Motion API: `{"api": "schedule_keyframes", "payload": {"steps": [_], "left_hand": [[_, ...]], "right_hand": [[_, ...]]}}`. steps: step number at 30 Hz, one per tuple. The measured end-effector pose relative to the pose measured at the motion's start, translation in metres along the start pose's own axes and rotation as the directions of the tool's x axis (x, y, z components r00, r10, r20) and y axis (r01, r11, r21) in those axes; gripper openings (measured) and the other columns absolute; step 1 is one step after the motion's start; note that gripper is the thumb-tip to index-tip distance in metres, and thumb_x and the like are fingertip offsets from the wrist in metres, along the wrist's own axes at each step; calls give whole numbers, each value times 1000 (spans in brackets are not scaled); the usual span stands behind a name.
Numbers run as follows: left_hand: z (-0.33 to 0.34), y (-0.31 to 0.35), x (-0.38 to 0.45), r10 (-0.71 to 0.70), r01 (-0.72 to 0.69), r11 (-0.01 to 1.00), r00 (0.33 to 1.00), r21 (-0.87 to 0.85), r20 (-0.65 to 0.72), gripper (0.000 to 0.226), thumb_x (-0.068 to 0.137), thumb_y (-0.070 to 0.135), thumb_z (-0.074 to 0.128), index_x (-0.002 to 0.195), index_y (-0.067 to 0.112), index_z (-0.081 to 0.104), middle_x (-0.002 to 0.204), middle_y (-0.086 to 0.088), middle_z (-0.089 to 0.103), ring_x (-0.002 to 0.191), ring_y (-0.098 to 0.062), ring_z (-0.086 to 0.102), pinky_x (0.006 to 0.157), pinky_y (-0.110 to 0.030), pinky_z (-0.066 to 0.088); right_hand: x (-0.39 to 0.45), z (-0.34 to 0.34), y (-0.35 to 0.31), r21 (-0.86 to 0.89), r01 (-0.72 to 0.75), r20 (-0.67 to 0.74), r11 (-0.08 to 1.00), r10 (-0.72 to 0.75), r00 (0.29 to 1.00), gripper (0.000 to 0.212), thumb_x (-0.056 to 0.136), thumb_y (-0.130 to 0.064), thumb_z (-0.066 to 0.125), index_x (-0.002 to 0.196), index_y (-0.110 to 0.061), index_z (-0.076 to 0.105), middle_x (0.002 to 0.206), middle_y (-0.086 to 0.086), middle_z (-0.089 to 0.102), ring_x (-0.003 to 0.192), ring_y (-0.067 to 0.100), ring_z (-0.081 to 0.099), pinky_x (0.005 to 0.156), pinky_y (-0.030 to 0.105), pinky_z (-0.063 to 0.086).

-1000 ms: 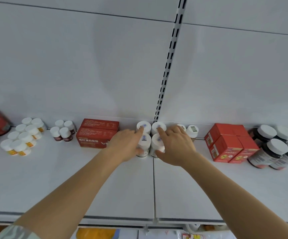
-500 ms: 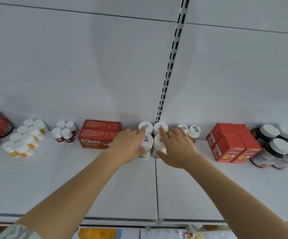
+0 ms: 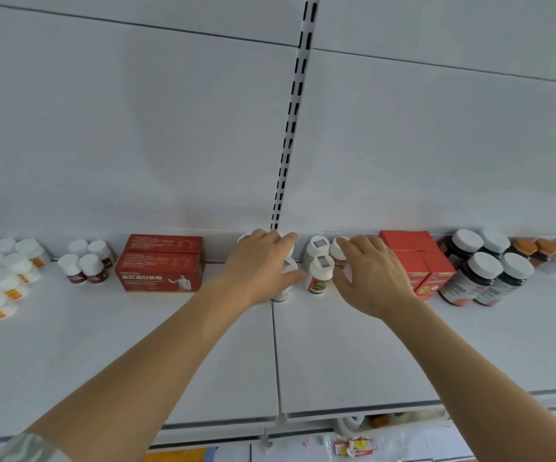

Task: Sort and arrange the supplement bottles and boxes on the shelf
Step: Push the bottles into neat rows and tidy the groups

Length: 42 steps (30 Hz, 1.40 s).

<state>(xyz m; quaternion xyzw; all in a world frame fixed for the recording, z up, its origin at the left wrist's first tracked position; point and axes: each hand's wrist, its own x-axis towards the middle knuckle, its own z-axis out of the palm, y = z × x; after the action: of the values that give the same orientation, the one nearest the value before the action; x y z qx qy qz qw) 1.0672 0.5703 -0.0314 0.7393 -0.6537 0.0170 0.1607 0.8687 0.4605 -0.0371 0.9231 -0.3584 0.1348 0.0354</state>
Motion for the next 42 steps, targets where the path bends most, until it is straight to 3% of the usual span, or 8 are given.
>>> {"api": "schedule_keyframes", "payload": {"steps": [4, 8, 15, 21, 29, 42], "left_hand": [[16, 27, 14, 25, -26, 999, 999, 29, 46, 67, 85, 57, 59, 140, 21, 43, 120, -3, 61, 116, -27, 50, 97, -40, 40], [25, 38, 32, -24, 13, 995, 994, 99, 109, 76, 83, 58, 62, 146, 23, 36, 128, -1, 59, 121, -27, 46, 102, -41, 37], [38, 53, 52, -100, 57, 968, 981, 245, 168, 85, 79, 60, 64, 147, 21, 33, 130, -1, 58, 125, -26, 42, 111, -38, 26], [44, 51, 60, -100, 40, 959, 974, 279, 205, 74, 77, 61, 63, 137, 24, 43, 121, 3, 62, 123, -25, 43, 113, -39, 23], [48, 47, 62, -96, 50, 975, 974, 215, 207, 66, 77, 59, 65, 131, 24, 49, 116, 2, 62, 124, -24, 43, 109, -35, 26], [46, 50, 60, -105, 62, 978, 971, 197, 213, 66, 80, 56, 65, 134, 22, 47, 119, 0, 59, 123, -25, 44, 108, -35, 27]], "right_hand": [[0, 1, 24, -21, -29, 65, 999, 31, 997, 47, 83, -28, 61, 128, -12, 59, 112, 11, 62, 113, 35, 51, 92, 44, 48], [10, 6, 39, -23, 33, 131, 999, -29, 991, 49, 89, -33, 55, 135, -16, 53, 119, 9, 60, 121, 31, 46, 99, 40, 42], [33, 20, 55, -53, 185, 160, 981, -174, 972, 43, 88, -30, 53, 128, -16, 55, 115, 8, 64, 117, 30, 48, 104, 39, 37], [43, 32, 63, -73, 228, 135, 971, -217, 967, 31, 85, -32, 62, 111, -15, 65, 99, 8, 67, 105, 32, 55, 96, 40, 44], [48, 44, 66, -135, 211, 33, 968, -209, 977, 24, 63, -13, 76, 85, -18, 69, 70, 1, 65, 78, 29, 57, 67, 36, 48], [49, 49, 68, -132, 211, 21, 968, -210, 977, 21, 67, -11, 74, 86, -17, 67, 73, 1, 66, 78, 29, 56, 68, 37, 44]]}}
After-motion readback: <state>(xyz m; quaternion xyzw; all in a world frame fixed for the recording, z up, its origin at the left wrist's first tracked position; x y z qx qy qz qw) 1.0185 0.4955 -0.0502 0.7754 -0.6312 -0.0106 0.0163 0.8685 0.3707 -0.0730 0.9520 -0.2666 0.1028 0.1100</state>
